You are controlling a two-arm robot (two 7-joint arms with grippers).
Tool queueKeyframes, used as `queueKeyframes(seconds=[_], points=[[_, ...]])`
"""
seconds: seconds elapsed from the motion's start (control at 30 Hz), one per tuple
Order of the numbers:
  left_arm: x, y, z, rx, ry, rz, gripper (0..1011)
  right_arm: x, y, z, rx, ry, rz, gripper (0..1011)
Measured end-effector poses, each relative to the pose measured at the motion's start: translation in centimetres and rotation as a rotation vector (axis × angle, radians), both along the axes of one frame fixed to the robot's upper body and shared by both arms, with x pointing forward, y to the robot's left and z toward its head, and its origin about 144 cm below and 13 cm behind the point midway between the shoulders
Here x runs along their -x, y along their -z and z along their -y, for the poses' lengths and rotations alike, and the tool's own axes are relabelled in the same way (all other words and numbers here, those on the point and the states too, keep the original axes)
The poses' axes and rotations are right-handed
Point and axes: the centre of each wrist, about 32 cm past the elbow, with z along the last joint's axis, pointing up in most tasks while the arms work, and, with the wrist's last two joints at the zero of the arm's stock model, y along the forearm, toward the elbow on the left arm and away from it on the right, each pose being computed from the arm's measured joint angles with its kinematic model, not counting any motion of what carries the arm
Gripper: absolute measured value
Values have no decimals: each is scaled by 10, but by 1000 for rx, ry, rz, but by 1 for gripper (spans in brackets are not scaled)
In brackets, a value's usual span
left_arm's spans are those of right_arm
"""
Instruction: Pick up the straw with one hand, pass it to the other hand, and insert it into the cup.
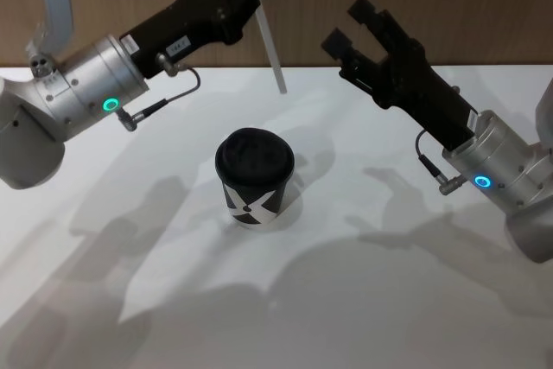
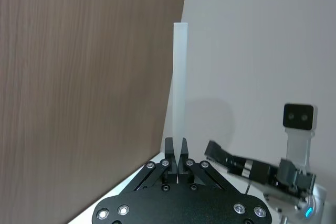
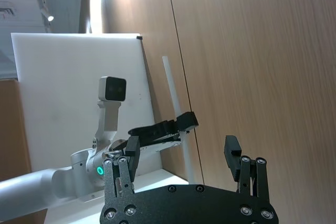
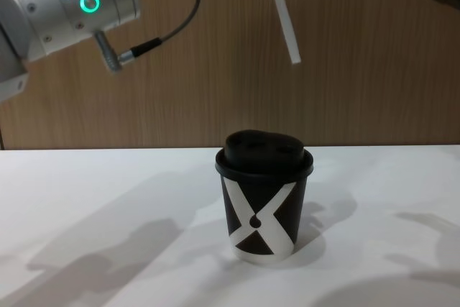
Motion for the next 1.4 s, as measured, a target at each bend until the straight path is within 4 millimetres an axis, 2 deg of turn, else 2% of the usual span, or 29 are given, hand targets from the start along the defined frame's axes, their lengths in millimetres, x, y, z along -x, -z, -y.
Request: queueKeyframes(seconds=[0.7, 1.4], points=[[17, 14, -7, -105, 17, -7, 11, 0, 0, 0, 0, 0, 0, 1001], [21, 17, -6, -159, 19, -14, 11, 0, 0, 0, 0, 0, 0, 1001]])
